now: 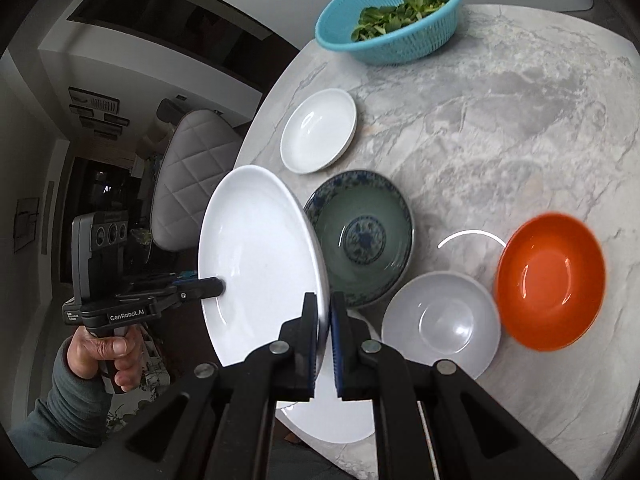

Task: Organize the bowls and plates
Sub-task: 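Carry the white plate with both grippers and lower it onto the large plate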

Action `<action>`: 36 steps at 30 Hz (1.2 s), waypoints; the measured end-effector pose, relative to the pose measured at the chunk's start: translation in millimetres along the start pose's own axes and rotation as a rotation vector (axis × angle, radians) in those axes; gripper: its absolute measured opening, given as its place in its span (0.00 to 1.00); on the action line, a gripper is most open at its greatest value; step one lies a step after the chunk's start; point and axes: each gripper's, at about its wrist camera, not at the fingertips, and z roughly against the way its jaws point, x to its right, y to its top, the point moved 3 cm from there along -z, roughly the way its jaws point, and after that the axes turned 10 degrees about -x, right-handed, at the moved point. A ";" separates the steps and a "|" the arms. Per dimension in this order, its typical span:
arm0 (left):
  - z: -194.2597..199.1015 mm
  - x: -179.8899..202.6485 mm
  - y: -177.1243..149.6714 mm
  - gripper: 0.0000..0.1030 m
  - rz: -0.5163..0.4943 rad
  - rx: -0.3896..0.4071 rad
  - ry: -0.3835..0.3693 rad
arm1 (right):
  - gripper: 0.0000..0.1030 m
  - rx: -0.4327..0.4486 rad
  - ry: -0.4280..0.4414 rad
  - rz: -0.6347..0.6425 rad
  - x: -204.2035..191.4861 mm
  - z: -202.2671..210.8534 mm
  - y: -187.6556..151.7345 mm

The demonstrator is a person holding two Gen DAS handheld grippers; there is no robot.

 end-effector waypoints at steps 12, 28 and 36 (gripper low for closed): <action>-40.2 -40.5 -101.2 0.08 0.039 -0.037 0.002 | 0.08 -0.045 -0.052 -0.022 -19.3 -57.9 -77.2; -113.1 -63.5 -114.4 0.10 0.036 -0.052 0.162 | 0.09 -0.072 -0.191 -0.113 21.4 -127.5 -109.0; -129.2 -60.5 -114.8 0.11 0.046 -0.056 0.180 | 0.12 -0.084 -0.280 -0.084 26.5 -139.3 -109.8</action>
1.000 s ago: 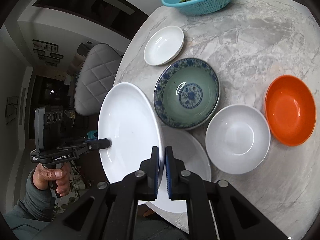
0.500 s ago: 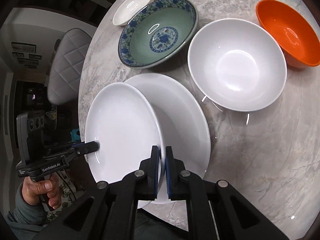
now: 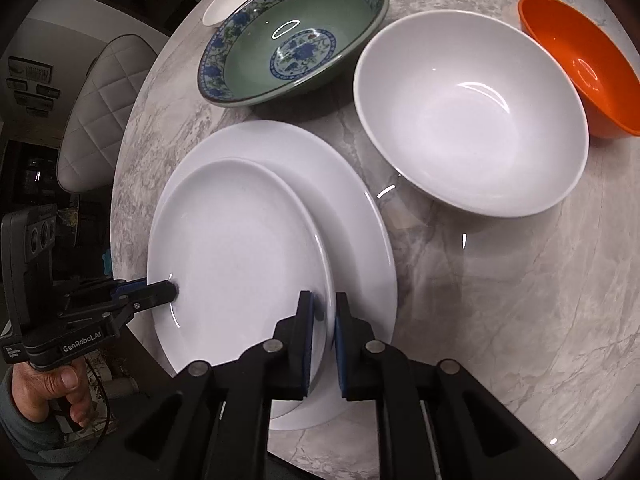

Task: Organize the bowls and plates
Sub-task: 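Open both grippers and release the stacked plate, then move both grippers to the small deep white plate near the colander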

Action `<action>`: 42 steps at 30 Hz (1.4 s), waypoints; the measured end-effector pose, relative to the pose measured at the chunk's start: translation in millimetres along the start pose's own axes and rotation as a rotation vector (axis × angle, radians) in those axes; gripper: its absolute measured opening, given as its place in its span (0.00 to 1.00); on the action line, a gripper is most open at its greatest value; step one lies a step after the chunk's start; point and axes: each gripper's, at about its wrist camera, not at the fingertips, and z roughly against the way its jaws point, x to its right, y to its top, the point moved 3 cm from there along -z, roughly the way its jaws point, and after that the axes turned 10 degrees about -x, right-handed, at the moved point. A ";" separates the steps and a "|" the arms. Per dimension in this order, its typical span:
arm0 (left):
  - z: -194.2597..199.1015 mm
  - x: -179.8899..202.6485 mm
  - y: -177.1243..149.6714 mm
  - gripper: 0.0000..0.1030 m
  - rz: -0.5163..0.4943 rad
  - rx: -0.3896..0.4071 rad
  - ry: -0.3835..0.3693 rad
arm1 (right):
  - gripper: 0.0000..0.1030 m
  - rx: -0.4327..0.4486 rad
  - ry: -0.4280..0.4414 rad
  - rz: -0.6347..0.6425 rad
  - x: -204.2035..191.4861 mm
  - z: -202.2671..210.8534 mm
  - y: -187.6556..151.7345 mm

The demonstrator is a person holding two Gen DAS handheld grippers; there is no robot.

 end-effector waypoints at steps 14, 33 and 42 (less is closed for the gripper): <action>63.9 -27.0 -14.6 0.73 0.119 0.330 -0.230 | 0.68 0.123 -0.023 0.123 -15.4 22.2 -7.4; 153.5 -126.8 249.8 0.74 0.243 0.322 -0.168 | 0.73 0.257 0.422 -0.030 40.7 131.5 267.5; 109.1 -119.4 334.5 0.74 0.165 0.224 -0.209 | 0.66 0.099 0.431 0.014 10.4 50.5 338.9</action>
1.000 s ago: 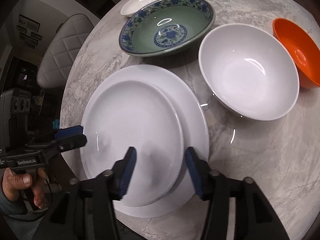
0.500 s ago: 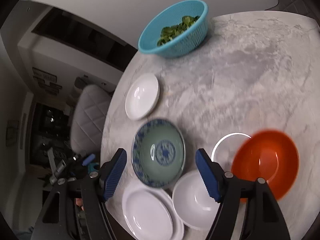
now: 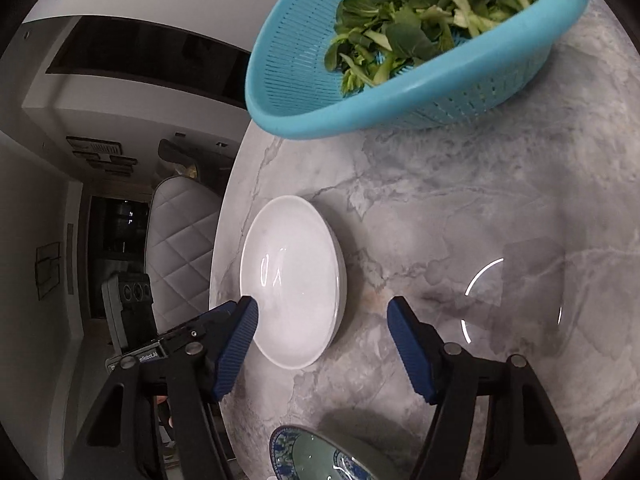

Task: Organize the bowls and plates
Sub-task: 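Move both grippers to the small deep white plate near the colander, then close both grippers on the rim of the small white plate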

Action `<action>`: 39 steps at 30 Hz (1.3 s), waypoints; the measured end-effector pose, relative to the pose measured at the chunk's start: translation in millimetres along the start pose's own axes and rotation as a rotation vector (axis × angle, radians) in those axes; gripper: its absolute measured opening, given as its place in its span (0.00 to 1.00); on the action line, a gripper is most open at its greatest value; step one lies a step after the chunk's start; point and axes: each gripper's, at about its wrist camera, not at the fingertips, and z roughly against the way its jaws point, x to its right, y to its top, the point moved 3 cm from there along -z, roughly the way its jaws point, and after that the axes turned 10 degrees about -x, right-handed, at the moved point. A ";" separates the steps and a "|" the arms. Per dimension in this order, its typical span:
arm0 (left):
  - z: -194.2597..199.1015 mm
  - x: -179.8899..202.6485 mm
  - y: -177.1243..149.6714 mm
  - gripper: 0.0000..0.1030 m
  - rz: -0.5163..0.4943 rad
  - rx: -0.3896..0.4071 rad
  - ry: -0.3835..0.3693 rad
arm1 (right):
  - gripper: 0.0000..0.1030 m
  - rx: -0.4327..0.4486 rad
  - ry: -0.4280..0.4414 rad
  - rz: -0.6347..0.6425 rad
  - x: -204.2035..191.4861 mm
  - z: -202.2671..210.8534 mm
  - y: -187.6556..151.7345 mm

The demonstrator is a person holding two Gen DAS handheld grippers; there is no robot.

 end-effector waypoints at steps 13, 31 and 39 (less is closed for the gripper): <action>-34.0 23.8 18.5 0.29 -0.049 -0.073 0.000 | 0.49 -0.065 -0.013 -0.008 0.7 -33.5 17.9; -38.4 31.5 11.4 0.08 -0.040 -0.119 0.088 | 0.08 -0.066 -0.178 -0.044 5.9 -32.1 13.4; -27.1 43.9 9.2 0.08 -0.043 -0.120 0.079 | 0.08 -0.064 -0.193 -0.069 1.5 -22.1 10.3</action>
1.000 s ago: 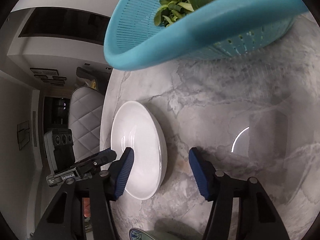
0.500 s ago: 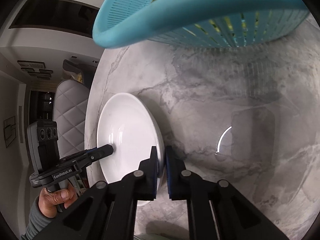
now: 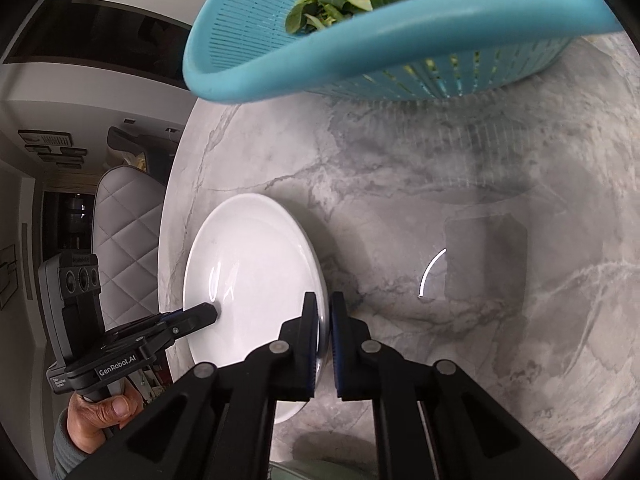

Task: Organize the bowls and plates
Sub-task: 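Close both grippers on the rim of the small white plate, then lift the small white plate with both grippers and carry it toward the plate stack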

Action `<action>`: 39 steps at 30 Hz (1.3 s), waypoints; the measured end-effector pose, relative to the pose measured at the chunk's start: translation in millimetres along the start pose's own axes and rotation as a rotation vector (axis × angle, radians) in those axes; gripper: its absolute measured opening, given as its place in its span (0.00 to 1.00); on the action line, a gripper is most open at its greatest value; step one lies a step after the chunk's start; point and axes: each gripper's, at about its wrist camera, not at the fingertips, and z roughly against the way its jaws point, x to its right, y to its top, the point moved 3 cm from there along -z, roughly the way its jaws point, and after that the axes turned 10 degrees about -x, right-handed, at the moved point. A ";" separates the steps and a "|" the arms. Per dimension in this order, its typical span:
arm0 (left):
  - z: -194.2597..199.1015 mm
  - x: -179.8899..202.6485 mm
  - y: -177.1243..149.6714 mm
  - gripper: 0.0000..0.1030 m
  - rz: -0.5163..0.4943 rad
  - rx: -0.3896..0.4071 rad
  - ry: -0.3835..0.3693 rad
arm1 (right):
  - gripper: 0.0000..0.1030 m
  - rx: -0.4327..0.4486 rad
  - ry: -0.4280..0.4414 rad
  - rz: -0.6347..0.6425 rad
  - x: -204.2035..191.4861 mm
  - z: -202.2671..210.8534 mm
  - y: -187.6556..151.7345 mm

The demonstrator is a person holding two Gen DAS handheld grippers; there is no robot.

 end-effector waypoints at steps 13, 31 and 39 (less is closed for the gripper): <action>84.7 52.8 -17.0 0.08 -0.091 0.075 0.017 | 0.08 0.081 0.010 0.051 -50.6 70.8 -13.4; 161.4 107.4 -119.2 0.08 -0.191 0.139 0.010 | 0.09 0.170 0.006 0.137 -102.2 158.1 -111.4; 128.7 96.4 -196.8 0.08 -0.208 0.087 -0.029 | 0.10 0.161 0.026 0.107 -87.2 143.2 -189.9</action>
